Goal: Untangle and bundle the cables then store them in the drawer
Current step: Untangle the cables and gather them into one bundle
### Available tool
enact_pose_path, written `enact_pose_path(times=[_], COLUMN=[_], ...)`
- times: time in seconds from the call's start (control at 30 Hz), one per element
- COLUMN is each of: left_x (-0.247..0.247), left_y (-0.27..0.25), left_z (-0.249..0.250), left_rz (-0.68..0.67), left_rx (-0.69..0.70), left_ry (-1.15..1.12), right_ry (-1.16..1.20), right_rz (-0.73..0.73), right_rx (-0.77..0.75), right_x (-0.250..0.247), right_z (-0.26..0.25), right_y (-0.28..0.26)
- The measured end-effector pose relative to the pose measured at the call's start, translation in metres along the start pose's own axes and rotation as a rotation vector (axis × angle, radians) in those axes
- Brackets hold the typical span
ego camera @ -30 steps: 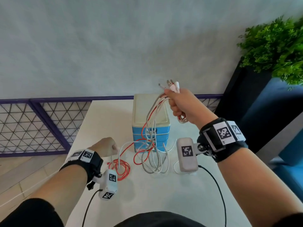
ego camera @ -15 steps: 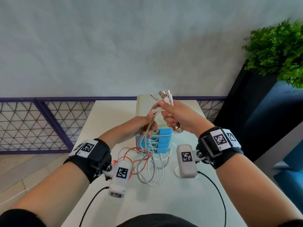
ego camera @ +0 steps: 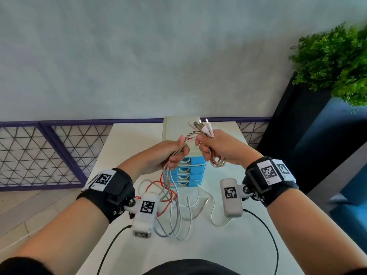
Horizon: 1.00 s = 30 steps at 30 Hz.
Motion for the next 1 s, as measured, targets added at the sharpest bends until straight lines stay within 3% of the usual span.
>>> enact_pose_path(times=[0.13, 0.23, 0.33, 0.47, 0.6, 0.67, 0.77, 0.83, 0.87, 0.9, 0.93, 1.0], left_x=[0.003, 0.002, 0.006, 0.01, 0.019, 0.027, 0.038, 0.048, 0.048, 0.044, 0.044, 0.055], left_y=[-0.013, -0.014, -0.007, 0.001, -0.005, -0.009, -0.02, -0.008, -0.001, -0.005, 0.004, 0.002], left_z=[-0.005, -0.008, -0.008, -0.006, -0.001, 0.005, 0.022, 0.018, 0.019, 0.004, -0.002, -0.002], left_rz=[-0.212, -0.194, -0.021, 0.3, 0.57, 0.63, 0.638, 0.603, 0.603, 0.457, 0.497, 0.529], left_rx=[-0.153, -0.142, -0.081, 0.118, 0.263, 0.274, 0.351, 0.266, 0.126, -0.042, -0.152, -0.083], left_ry=[-0.172, -0.143, 0.0, 0.433, 0.935, 1.084, 1.109, 1.131, 1.206, 1.061, 1.112, 1.215], right_ry=[0.072, 0.17, 0.298, 0.488, 0.389, 0.287, 0.252, 0.334, 0.39, 0.432, 0.463, 0.485], right_rz=[0.075, 0.116, 0.163, 0.138, 0.128, 0.132, 0.108, 0.071, 0.055, 0.047, 0.046, 0.077], right_rx=[0.013, 0.047, 0.133, 0.271, 0.217, 0.172, 0.159, 0.195, 0.22, 0.244, 0.265, 0.273], right_x=[-0.001, -0.001, 0.003, 0.01, 0.017, 0.021, 0.032, 0.039, 0.041, 0.043, 0.043, 0.041], right_z=[0.002, 0.007, 0.015, 0.02, 0.016, 0.014, 0.013, 0.011, 0.01, 0.01, 0.01, 0.012], right_y=[0.002, 0.006, 0.012, 0.015, 0.013, 0.013, 0.014, 0.012, 0.01, 0.009, 0.008, 0.009])
Point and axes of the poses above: each hand's wrist, its own y-axis towards the middle knuckle, its own x-axis out of the palm, z = x × y, the point moved 5 cm from there along y, towards the middle knuckle, and after that the axes turned 14 degrees about z, right-handed, at the moved point
